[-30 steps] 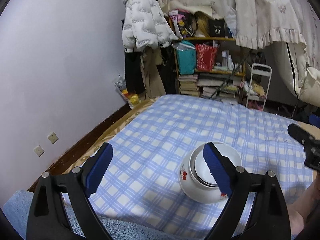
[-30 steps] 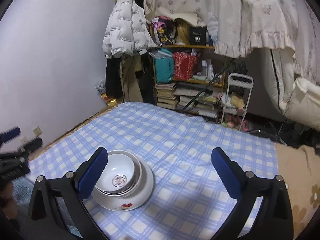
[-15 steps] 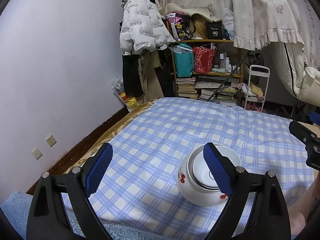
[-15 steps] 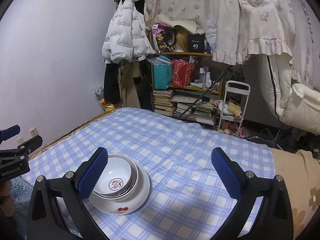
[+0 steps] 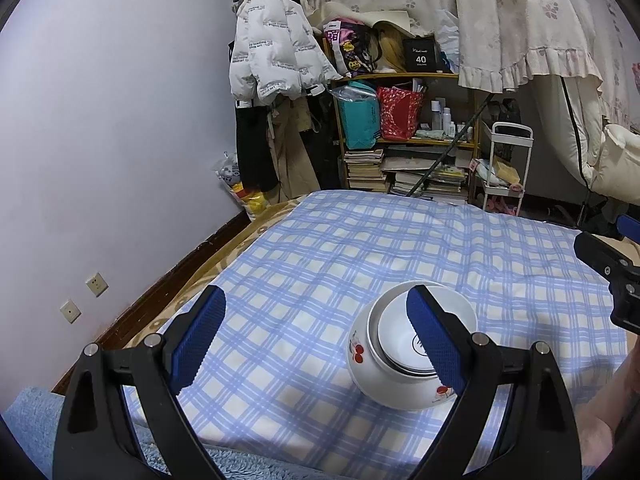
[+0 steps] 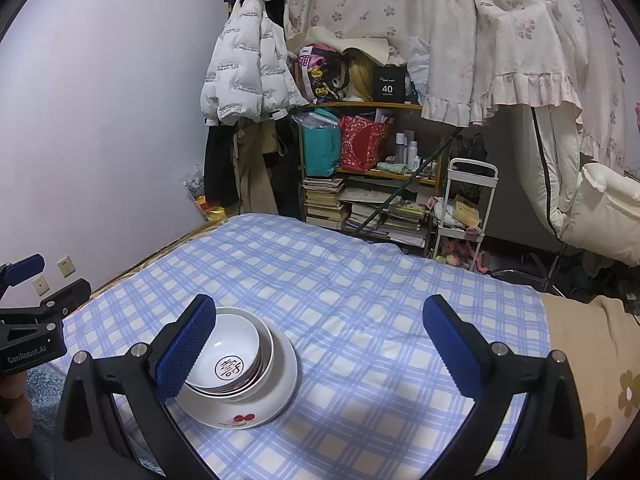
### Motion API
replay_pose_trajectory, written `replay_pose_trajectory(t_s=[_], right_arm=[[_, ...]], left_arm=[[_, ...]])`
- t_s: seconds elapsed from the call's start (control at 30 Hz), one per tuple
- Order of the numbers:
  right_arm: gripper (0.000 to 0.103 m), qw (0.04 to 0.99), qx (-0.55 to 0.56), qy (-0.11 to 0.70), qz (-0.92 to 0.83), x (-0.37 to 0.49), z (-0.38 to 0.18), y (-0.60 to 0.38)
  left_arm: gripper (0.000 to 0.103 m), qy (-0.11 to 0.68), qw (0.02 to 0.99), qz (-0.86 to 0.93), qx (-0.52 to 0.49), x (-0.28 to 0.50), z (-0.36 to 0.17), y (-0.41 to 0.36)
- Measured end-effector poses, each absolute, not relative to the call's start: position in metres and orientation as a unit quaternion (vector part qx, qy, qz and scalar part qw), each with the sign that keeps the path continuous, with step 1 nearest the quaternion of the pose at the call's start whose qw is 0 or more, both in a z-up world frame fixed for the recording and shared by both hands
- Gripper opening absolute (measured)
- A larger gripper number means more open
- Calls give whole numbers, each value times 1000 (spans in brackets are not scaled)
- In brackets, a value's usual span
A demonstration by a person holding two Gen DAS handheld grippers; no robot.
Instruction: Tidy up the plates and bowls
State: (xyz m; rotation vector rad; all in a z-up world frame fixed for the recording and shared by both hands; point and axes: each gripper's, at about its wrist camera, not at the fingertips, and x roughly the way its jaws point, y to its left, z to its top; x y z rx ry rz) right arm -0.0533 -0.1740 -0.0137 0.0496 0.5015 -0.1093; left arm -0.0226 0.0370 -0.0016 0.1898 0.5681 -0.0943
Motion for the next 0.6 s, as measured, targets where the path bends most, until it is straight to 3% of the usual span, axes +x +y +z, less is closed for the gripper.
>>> replay_pose_trajectory(t_s=[0.6], right_arm=[[103,967,24,249,-54,-53,-14,-174]], left_arm=[[91,270,958,-41,93,-26,2,38]])
